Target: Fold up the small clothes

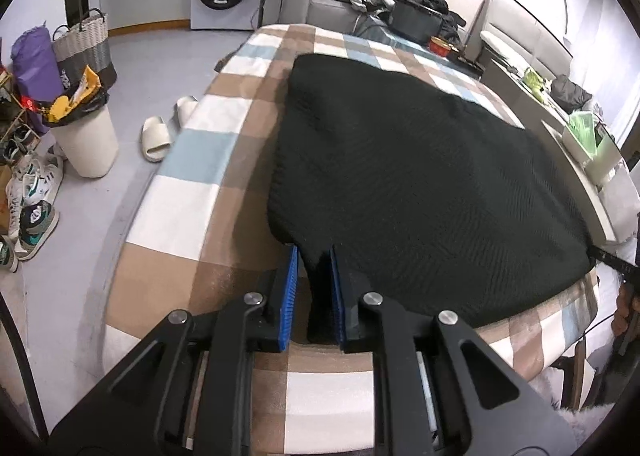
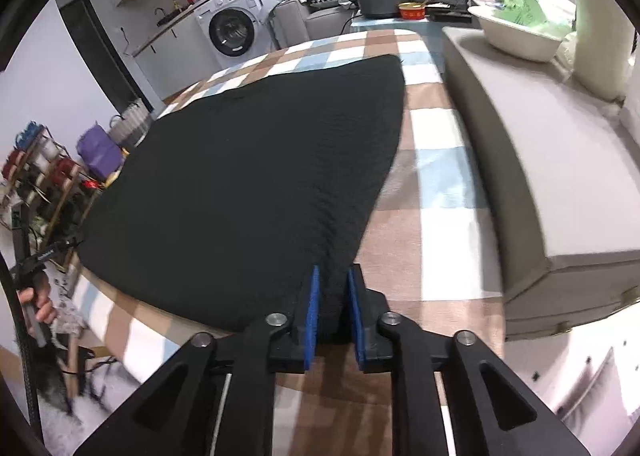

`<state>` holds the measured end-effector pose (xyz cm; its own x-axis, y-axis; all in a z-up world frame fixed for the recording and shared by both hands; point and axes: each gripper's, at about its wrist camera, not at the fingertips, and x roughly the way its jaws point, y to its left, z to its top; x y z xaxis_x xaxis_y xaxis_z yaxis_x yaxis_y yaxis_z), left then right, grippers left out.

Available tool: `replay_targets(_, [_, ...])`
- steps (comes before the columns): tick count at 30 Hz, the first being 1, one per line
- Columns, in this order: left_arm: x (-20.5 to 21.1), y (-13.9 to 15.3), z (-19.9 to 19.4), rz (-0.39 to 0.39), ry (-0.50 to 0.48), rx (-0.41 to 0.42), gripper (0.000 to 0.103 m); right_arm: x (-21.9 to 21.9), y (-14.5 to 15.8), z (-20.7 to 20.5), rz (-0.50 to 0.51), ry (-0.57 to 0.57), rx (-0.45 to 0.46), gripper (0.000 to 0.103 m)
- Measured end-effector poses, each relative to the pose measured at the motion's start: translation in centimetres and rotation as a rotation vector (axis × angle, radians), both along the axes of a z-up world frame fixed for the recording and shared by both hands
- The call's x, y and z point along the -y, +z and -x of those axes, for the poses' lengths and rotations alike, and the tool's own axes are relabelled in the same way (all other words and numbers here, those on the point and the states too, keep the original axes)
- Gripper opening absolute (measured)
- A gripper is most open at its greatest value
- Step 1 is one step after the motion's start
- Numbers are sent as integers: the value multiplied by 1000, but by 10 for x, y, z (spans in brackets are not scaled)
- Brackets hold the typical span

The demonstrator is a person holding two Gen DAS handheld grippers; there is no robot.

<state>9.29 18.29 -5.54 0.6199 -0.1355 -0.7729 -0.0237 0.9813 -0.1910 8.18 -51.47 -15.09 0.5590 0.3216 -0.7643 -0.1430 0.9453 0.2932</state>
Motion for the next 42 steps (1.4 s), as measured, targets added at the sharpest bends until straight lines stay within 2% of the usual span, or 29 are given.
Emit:
replay_targets(3, [-2, 3, 2, -1, 10, -6, 14, -8, -6, -2, 14, 7, 6, 22])
replay_targets(7, [-5, 6, 5, -13, 31, -8, 15, -11, -2, 1, 167, -31, 10, 23])
replay_targets(10, [-5, 12, 7, -11, 62, 7, 25, -6, 14, 9, 184, -70, 52, 29])
replay_targets(13, [1, 22, 11, -25, 53, 30, 36, -13, 32, 14, 219, -79, 116, 35])
replay_targets(15, [9, 30, 15, -23, 40, 54, 51, -23, 41, 15, 207, -58, 153, 39])
replay_targets(17, [19, 35, 16, -22, 23, 73, 60, -41, 45, 14, 175, -26, 188, 56])
replay_targets(18, [26, 37, 17, -27, 7, 82, 63, -48, 45, 14, 169, -11, 194, 58])
replay_targets(21, [46, 40, 17, -19, -39, 99, 65, -79, 35, 10, 160, 40, 202, 60])
replay_targets(23, [64, 37, 15, 8, -87, 103, 65, -99, 24, 5, 145, 88, 170, 60])
replay_targets(26, [98, 26, 13, 19, -168, 74, 65, -126, 8, 3, 144, 147, 143, 60])
replay_targets(30, [152, 4, 7, -6, -308, 34, 65, -153, -7, 5, 148, 207, 121, 60])
replay_targets(32, [171, -10, 4, -47, -349, -13, 65, -158, -11, 6, 200, 218, 135, 60])
replay_targets(35, [183, -16, 12, -147, -377, 9, 66, -149, -15, 9, 315, 199, 148, 60])
replay_targets(37, [177, -14, 16, -135, -371, 11, 66, -128, -17, 10, 373, 138, 145, 60])
replay_targets(40, [158, -12, 21, -87, -345, 3, 66, -82, -12, 1, 340, 40, 129, 60])
replay_targets(42, [145, -10, 18, -108, -294, -4, 66, -67, -9, -1, 356, -3, 122, 60])
